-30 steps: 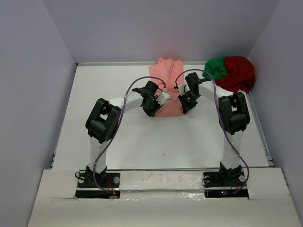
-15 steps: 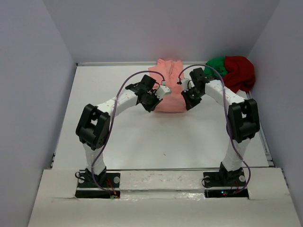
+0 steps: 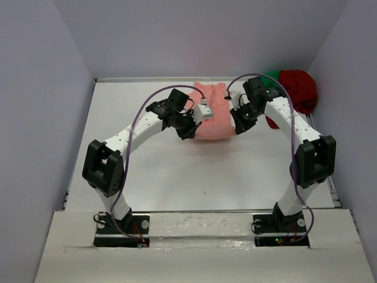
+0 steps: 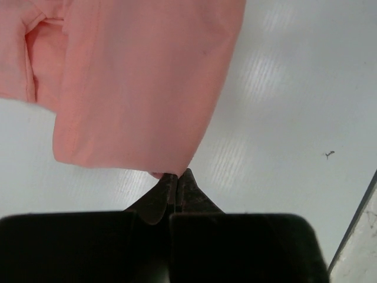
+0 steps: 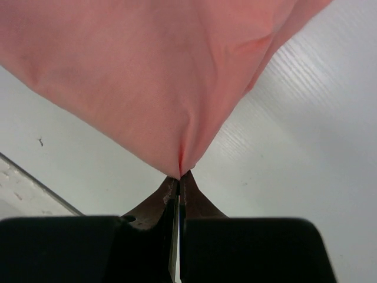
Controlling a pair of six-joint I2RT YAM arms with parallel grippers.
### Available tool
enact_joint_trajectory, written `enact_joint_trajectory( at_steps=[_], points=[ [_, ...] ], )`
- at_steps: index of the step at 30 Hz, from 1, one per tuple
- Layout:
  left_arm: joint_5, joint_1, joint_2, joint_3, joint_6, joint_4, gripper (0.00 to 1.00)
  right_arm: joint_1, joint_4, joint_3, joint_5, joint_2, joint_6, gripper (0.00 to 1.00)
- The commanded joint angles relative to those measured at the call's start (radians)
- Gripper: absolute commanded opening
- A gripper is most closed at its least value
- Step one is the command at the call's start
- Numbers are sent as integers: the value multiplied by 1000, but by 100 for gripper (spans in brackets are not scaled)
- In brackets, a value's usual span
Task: Fold and stack the t-shirts
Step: Grab one side of the 2/3 rectangular tshirt with both arms, then fold the long partially folded tshirt into a neat square
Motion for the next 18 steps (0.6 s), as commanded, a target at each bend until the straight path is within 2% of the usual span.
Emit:
enact_joint_trajectory(
  at_steps=[1,5,8,12,18],
  points=[
    [132,-7,-75,1,63,-82,0,-6,-113,58,-54,-71,-36,0],
    [158,-7,-66,30,97,-123,0,-6,-136,70,-67,-94,-47,0],
    [121,-7,-59,40,51,-87,0,-6,-101,64,-41,-90,-47,0],
    [-49,-1,-9,87,-16,-10,0,-6,-82,102,-34,-33,-50,0],
    [-156,16,74,194,-44,28,0,-6,-59,212,-27,90,-63,0]
  ],
)
